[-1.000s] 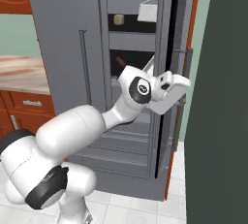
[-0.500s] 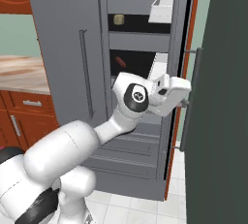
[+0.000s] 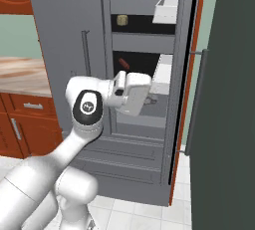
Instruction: Retrieve the sausage and cheese from the fridge and place them on the cutting board on the counter.
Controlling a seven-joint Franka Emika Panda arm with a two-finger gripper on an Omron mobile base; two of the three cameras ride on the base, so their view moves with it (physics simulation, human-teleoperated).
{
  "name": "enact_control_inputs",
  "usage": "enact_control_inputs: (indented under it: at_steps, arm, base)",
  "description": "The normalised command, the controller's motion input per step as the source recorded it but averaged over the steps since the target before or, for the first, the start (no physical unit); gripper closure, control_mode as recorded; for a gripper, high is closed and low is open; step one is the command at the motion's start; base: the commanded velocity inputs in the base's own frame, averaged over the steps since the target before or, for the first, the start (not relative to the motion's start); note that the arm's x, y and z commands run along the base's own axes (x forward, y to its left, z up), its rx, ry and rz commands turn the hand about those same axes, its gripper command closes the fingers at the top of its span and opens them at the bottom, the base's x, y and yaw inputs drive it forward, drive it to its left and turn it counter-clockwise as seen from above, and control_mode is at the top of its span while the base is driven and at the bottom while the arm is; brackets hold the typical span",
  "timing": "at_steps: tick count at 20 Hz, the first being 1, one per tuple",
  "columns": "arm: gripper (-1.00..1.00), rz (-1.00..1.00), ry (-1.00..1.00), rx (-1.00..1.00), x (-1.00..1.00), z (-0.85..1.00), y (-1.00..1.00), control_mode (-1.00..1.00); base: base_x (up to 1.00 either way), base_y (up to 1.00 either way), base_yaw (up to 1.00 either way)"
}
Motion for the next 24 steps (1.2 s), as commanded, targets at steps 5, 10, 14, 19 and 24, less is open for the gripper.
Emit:
enact_control_inputs:
  at_steps: [5, 10, 14, 19, 24]
  arm:
    - [1.0, 0.06, -0.08, -0.08, 0.0, 0.0, 1.0, -1.0]
    - [1.0, 0.09, -0.14, 0.18, 0.19, 0.04, 1.0, -1.0]
    - [1.0, 0.03, -0.01, 0.21, 0.27, 0.46, 0.95, -1.0]
    - [1.0, 0.12, 0.02, 0.02, 0.45, 0.37, 0.78, -1.0]
    - [-1.0, 0.22, 0.11, 0.0, 0.32, -0.07, 0.71, -1.0]
  base:
    - [0.0, 0.0, 0.0]
    - [0.0, 0.0, 0.0]
    - [0.0, 0.0, 0.0]
    - [0.0, 0.0, 0.0]
    - [0.0, 0.0, 0.0]
